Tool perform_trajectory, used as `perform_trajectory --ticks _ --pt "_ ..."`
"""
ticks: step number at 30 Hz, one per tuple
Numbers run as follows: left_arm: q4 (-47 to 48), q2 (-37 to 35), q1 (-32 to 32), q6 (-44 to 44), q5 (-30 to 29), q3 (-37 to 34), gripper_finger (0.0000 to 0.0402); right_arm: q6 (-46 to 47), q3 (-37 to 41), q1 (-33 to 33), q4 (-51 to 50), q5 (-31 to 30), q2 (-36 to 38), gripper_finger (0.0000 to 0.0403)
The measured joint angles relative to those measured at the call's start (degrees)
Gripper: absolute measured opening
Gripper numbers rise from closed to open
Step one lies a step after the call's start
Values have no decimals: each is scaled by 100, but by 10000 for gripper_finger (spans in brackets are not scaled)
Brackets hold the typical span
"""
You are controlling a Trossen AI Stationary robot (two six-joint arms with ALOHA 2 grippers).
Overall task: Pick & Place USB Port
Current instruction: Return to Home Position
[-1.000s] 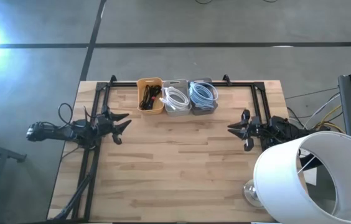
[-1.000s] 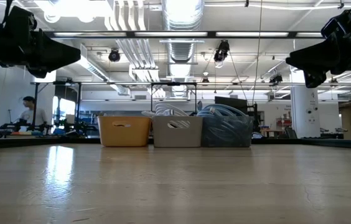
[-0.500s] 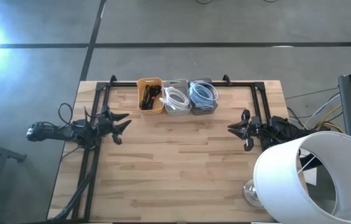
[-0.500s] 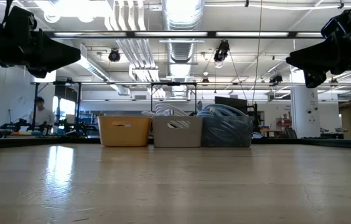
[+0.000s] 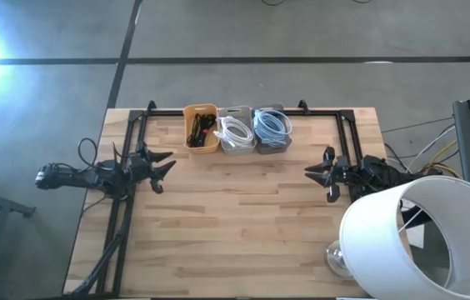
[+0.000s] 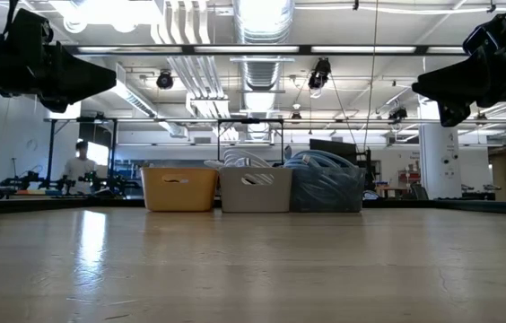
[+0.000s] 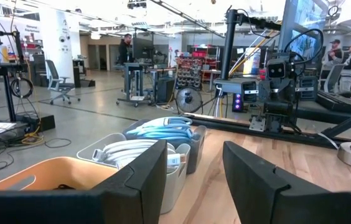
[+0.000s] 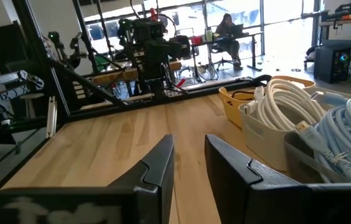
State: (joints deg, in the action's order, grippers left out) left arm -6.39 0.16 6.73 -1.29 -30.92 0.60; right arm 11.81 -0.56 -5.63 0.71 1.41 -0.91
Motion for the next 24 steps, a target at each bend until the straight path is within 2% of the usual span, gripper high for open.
perform_trajectory --ticks 17,24 --pt "1 -1 0 0 0 2 161 0 0 0 0 0 0 68" --pt "0 0 2 1 0 2 161 0 0 0 0 0 0 77"
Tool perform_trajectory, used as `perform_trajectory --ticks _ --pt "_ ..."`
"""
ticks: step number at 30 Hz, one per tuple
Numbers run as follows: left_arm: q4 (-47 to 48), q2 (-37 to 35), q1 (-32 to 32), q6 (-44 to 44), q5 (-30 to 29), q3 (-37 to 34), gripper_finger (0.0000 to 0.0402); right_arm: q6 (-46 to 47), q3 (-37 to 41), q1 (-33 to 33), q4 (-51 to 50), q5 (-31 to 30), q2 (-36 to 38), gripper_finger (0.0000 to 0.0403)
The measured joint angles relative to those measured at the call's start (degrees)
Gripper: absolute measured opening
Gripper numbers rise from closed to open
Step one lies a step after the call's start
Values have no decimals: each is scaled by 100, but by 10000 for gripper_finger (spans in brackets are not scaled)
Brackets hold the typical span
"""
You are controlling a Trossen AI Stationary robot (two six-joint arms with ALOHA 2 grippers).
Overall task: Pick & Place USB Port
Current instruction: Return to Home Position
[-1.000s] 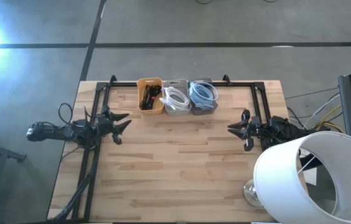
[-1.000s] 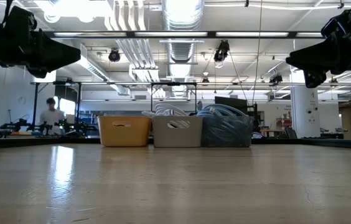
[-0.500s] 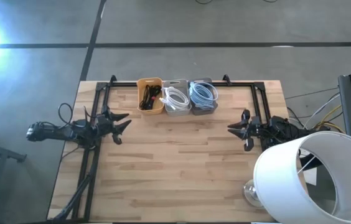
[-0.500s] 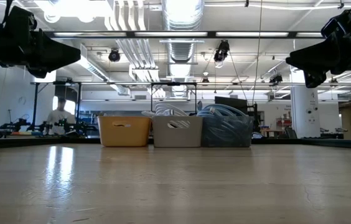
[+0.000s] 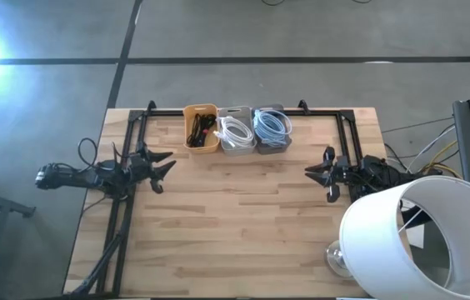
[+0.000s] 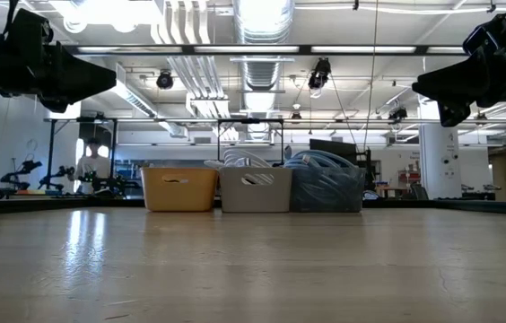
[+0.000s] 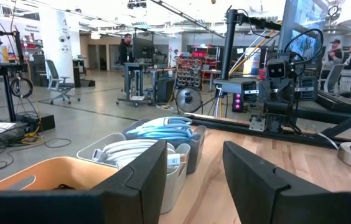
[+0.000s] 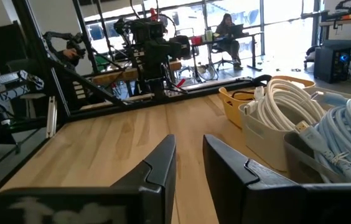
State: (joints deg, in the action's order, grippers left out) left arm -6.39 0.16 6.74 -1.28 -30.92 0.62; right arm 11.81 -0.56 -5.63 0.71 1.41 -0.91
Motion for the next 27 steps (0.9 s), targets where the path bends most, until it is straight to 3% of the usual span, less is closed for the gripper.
perform_trajectory --ticks 12,27 --pt "1 -1 -1 0 0 2 161 0 0 0 0 0 0 89" --pt "1 -1 -2 -1 0 4 161 0 0 -1 0 0 0 68"
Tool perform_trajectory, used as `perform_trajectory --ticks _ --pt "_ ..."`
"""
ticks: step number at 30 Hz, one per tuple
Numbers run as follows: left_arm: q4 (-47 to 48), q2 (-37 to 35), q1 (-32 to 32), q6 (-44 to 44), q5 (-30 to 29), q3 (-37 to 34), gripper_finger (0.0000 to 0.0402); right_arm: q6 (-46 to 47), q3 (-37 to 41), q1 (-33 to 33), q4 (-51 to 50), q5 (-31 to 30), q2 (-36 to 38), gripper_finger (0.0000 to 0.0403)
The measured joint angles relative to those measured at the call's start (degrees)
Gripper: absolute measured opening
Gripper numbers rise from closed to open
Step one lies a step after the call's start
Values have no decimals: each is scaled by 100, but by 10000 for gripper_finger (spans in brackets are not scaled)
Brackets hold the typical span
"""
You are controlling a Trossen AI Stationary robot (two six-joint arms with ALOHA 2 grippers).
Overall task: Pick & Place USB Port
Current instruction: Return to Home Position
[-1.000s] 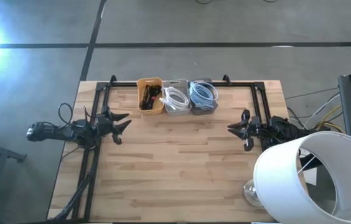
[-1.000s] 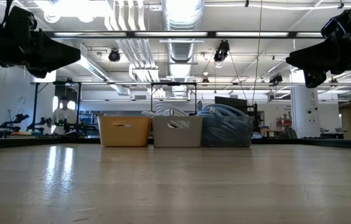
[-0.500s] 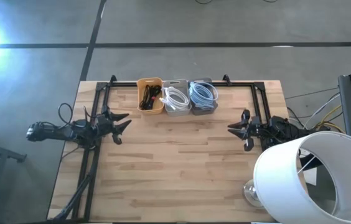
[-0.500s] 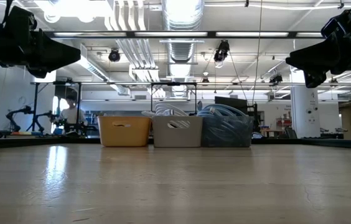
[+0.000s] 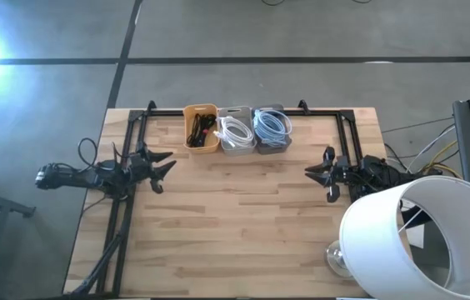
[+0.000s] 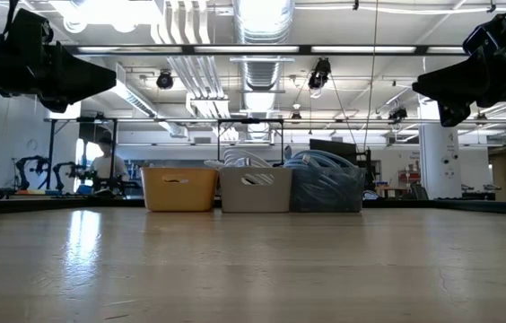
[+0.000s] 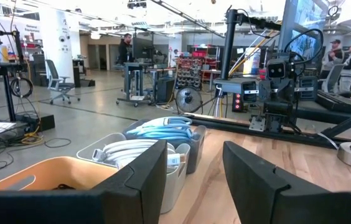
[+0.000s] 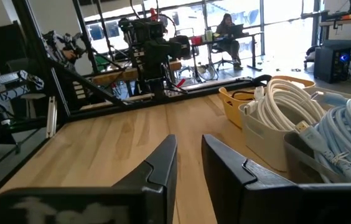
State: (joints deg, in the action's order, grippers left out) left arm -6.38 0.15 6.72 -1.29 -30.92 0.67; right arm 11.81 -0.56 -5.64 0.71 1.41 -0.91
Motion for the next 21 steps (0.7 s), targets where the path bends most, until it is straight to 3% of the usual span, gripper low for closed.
perform_trajectory --ticks 21 --pt "-1 1 0 1 0 0 161 0 0 1 0 0 0 81"
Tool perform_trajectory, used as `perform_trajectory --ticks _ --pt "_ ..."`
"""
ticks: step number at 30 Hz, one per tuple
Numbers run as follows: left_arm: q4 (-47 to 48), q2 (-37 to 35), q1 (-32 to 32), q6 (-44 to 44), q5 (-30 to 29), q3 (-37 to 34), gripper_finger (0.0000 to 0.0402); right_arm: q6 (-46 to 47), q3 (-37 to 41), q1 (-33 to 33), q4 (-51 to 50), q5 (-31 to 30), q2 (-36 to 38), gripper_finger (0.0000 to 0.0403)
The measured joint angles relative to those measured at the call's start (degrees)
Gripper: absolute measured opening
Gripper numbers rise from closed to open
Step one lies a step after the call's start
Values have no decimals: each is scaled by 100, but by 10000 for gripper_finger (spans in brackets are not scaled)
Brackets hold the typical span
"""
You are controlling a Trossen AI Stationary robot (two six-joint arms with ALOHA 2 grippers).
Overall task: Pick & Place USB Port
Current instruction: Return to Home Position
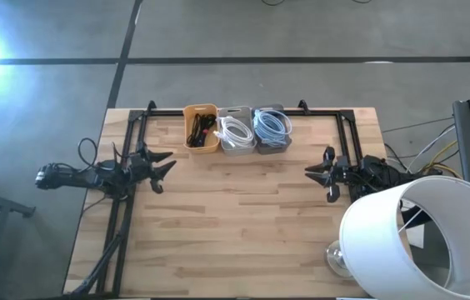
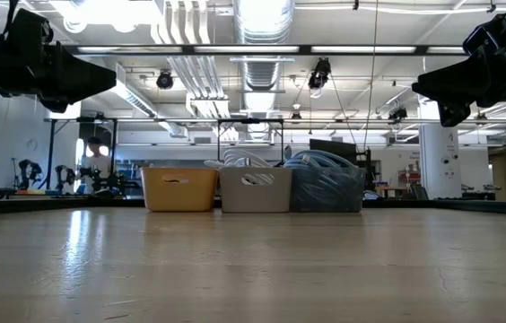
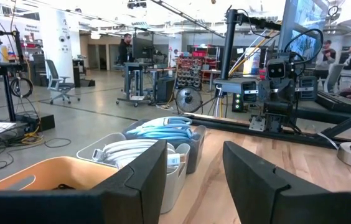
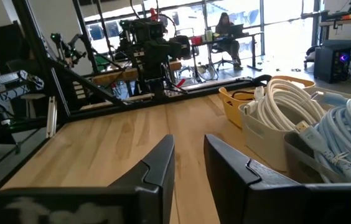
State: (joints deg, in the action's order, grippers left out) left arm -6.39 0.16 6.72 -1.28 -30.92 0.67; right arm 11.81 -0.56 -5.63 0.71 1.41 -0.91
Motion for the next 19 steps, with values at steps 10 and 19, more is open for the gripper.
perform_trajectory --ticks 10,19 --pt "0 -1 0 0 0 0 161 0 0 -2 0 0 2 68" --pt "1 0 1 -1 0 0 161 0 0 0 0 0 0 83"
